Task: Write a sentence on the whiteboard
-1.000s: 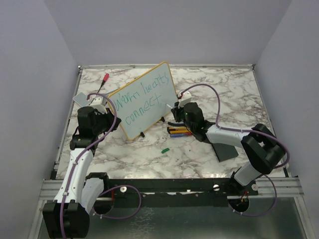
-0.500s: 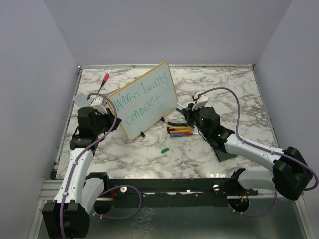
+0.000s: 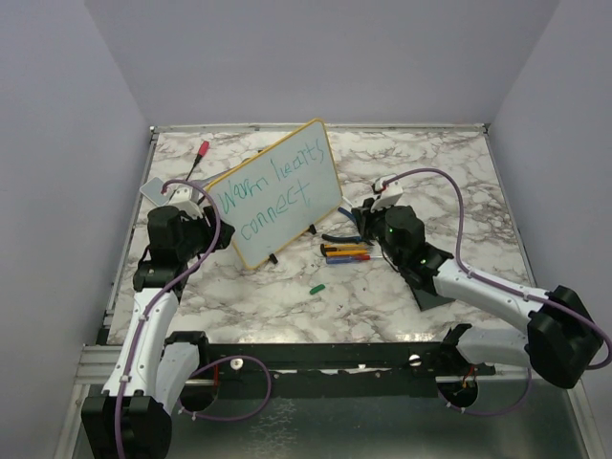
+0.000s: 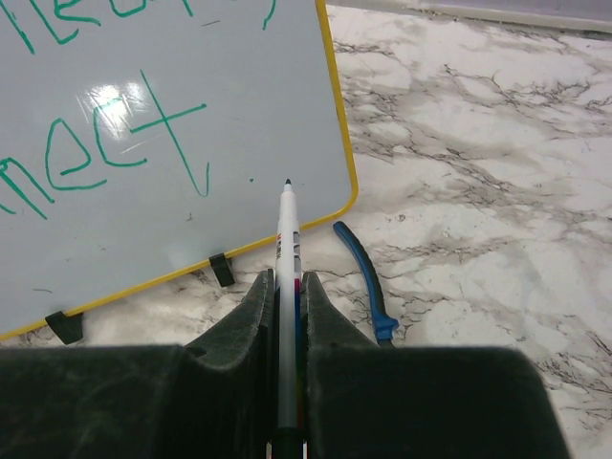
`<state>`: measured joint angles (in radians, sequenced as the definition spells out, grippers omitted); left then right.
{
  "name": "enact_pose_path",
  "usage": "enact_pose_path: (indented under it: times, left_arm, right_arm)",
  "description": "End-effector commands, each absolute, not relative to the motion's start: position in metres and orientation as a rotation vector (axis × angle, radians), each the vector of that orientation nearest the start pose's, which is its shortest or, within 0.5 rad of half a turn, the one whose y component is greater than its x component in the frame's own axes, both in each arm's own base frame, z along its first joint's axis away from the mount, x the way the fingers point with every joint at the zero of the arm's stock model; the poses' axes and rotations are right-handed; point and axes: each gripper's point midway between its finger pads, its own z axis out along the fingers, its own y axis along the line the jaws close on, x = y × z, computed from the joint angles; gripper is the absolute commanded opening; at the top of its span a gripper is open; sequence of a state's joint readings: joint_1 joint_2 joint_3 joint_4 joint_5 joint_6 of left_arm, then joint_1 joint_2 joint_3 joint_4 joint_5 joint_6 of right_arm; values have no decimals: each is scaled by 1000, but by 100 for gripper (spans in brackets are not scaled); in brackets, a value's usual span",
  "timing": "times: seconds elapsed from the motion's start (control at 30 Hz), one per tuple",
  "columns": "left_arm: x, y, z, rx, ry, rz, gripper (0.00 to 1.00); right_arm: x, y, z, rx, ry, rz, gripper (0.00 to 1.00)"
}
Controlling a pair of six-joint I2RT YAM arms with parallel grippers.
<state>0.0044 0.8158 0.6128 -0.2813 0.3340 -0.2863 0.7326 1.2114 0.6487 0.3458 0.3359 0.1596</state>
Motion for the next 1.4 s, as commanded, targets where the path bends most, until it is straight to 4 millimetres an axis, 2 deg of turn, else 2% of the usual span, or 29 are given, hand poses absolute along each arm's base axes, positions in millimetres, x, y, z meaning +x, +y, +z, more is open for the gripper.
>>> enact_pose_path:
  times: [0.0, 0.2, 0.23, 0.27, 0.37, 0.5, 0.6, 0.63, 0.83, 0.97, 1.07, 1.2, 1.3, 1.37]
  left_arm:
    - [283, -54, 185, -143, 2018, -437, 65]
    - [280, -50, 197, -177, 1978, -418, 84]
    - [279, -48, 199, -186, 1967, -413, 93]
    - [278, -47, 203, -193, 1953, -406, 98]
    - [275, -35, 218, -218, 1911, -338, 99]
    - [271, -16, 250, -198, 1897, -197, 99]
    - [271, -16, 275, -113, 1911, -159, 99]
    - [272, -21, 280, -73, 1925, -168, 97]
    - [285, -71, 320, 113, 1912, -309, 92]
    - [289, -112, 330, 246, 1912, -382, 91]
    - [283, -158, 322, 373, 1933, -442, 90]
    - [248, -235, 302, 598, 1931, -596, 91]
    - [221, -276, 283, 731, 1927, -706, 91]
    - [207, -296, 262, 798, 1947, -766, 91]
  right_arm:
    - [326, 216, 195, -226, 1756, 328, 1]
    - [322, 214, 205, -223, 1732, 349, 1]
    - [321, 213, 207, -218, 1728, 349, 1]
    - [321, 211, 208, -211, 1729, 347, 1]
    - [319, 208, 210, -207, 1737, 333, 1]
    - [316, 199, 210, -190, 1756, 307, 1]
    - [312, 194, 208, -185, 1779, 291, 1]
    - [310, 193, 208, -184, 1784, 290, 1]
    - [301, 198, 200, -238, 1859, 368, 1]
    - [296, 194, 198, -231, 1889, 452, 1]
    - [292, 188, 201, -222, 1891, 509, 1]
    - [285, 167, 194, -169, 1931, 538, 1]
    - [279, 156, 194, -130, 1933, 590, 1]
    - [274, 150, 195, -90, 1915, 614, 1]
